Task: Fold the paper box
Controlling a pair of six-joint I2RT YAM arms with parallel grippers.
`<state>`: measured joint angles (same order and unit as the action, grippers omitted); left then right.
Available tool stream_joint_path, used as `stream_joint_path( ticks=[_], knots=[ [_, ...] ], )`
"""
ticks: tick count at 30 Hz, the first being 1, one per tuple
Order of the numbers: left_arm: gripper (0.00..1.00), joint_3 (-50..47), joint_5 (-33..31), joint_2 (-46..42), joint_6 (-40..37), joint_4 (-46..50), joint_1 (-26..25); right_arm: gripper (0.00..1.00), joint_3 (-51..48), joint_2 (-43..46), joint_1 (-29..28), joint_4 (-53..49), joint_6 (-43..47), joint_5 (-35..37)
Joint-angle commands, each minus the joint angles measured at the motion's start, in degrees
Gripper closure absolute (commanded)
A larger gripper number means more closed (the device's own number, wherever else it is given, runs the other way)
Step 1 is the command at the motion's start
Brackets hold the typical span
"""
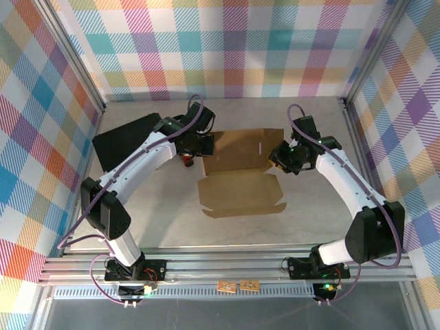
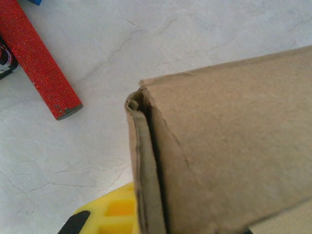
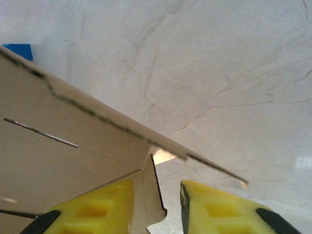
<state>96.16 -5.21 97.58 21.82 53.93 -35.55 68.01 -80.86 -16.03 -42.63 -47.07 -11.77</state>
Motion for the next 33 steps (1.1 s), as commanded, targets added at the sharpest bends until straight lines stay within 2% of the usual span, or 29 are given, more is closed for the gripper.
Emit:
stream_joint_path(
  ticks=[1,4,10,22,24,29,33],
  knots=[
    [1.00,1.31,-0.25,-2.20,-0.38,1.08,-0.48,0.75,0.06,-0.49,-0.81,1.61,0.68,-0.30],
    [1.00,1.18,-0.26,-2.22,-0.21,1.16,-0.48,0.77,-0.04,-0.70,-1.63,1.55,0.07,-0.89],
    [1.00,1.74,-0.54,-1.90,-0.03,1.44,-0.46,0.71,-2.76,1.90,-2.43,0.05,-0.47,0.85],
    [1.00,2.98,-0.21,-0.92,-0.67,1.97,-0.48,0.68,-3.39,2.05,-2.32,0.62,1.69,0.86],
    [1.00,3.07,-0.06,-0.82,-0.69,1.87,-0.48,0.73,-3.33,1.39,-2.33,1.81,1.30,0.03],
    [1.00,3.72,0.07,-0.22,-0.73,2.14,-0.48,0.98,-0.28,0.22,-3.03,1.93,2.51,1.12],
    [1.00,4.34,0.15,0.49,-0.49,2.55,-0.48,1.00,3.38,-0.54,-5.71,-1.14,6.29,5.26]
  ],
)
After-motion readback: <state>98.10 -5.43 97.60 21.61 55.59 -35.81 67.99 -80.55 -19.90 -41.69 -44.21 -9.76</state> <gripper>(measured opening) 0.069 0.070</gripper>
